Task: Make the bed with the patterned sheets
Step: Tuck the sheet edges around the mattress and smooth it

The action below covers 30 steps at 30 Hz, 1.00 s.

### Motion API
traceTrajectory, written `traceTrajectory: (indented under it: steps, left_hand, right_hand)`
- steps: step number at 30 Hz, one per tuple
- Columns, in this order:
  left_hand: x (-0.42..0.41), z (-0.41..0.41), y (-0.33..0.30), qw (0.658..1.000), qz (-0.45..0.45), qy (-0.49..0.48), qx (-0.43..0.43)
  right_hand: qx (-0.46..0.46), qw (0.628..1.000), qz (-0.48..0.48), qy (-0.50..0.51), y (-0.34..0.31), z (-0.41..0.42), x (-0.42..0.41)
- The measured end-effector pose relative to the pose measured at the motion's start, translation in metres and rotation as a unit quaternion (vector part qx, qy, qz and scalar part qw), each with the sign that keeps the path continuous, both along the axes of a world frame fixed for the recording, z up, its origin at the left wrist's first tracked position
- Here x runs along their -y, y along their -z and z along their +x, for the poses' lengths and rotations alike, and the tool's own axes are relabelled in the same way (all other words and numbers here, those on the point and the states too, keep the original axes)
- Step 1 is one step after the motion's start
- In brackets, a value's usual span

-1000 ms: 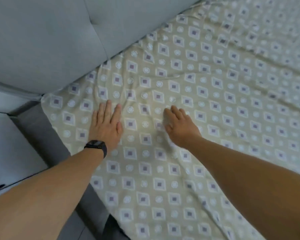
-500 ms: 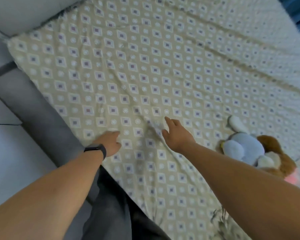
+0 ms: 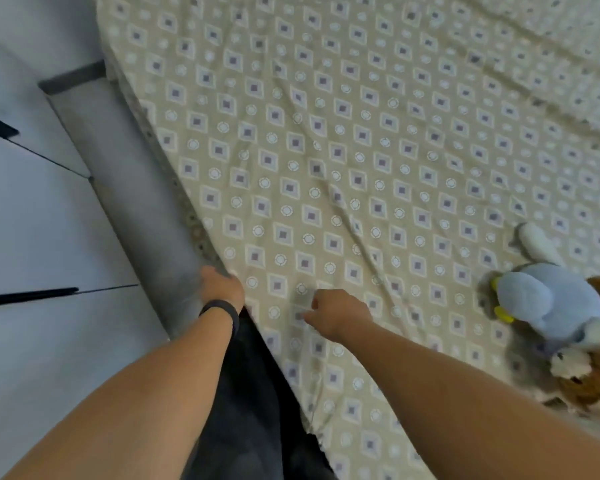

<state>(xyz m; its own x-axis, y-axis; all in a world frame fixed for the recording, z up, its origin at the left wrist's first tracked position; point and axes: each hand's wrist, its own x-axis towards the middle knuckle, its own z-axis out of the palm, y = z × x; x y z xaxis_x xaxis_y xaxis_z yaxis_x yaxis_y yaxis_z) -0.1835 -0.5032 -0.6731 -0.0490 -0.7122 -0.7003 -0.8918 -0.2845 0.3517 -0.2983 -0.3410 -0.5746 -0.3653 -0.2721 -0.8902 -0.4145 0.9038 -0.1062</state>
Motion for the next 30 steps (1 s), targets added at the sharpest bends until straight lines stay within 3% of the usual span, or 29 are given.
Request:
traceTrajectory:
  steps: [3,8,10,13,15,19,22,25,27,30]
  left_hand:
    - [-0.005,0.02,0.027,1.0,-0.004,0.004,-0.019]
    - [0.006,0.036,0.059,0.996,0.028,-0.055,-0.063]
    - [0.011,0.047,0.067,0.998,0.022,-0.049,-0.035]
    - [0.019,0.07,0.057,0.998,-0.021,0.018,0.061]
    - [0.029,0.085,0.061,0.997,-0.011,0.011,0.082]
    - [0.029,0.079,0.052,1.0,0.013,-0.023,0.001]
    - [0.009,0.074,0.033,0.994,0.097,-0.016,-0.053]
    - [-0.022,0.086,0.026,0.972,0.234,0.013,0.025]
    - [-0.053,0.098,0.02,0.932,0.344,0.088,0.08]
    - [-0.11,0.105,0.011,0.857,0.475,0.183,0.079]
  right_hand:
    - [0.014,0.996,-0.005,-0.082,0.032,0.049,0.011]
    - [-0.019,0.991,-0.036,-0.128,0.063,0.095,0.018]
    - [-0.024,0.987,-0.047,-0.152,0.067,0.106,0.017]
    - [-0.001,0.986,-0.103,-0.128,0.073,0.132,0.02]
    - [0.04,0.986,-0.12,-0.109,0.08,0.149,0.025]
    - [0.044,0.986,-0.149,-0.062,0.091,0.155,0.023]
    - [0.059,0.977,-0.204,0.005,0.083,0.149,0.017]
    - [0.005,0.988,-0.151,0.016,0.067,0.132,-0.016]
    - [0.006,0.998,-0.05,-0.037,0.062,0.126,-0.055]
    - [0.017,0.994,0.034,-0.105,0.059,0.138,-0.109]
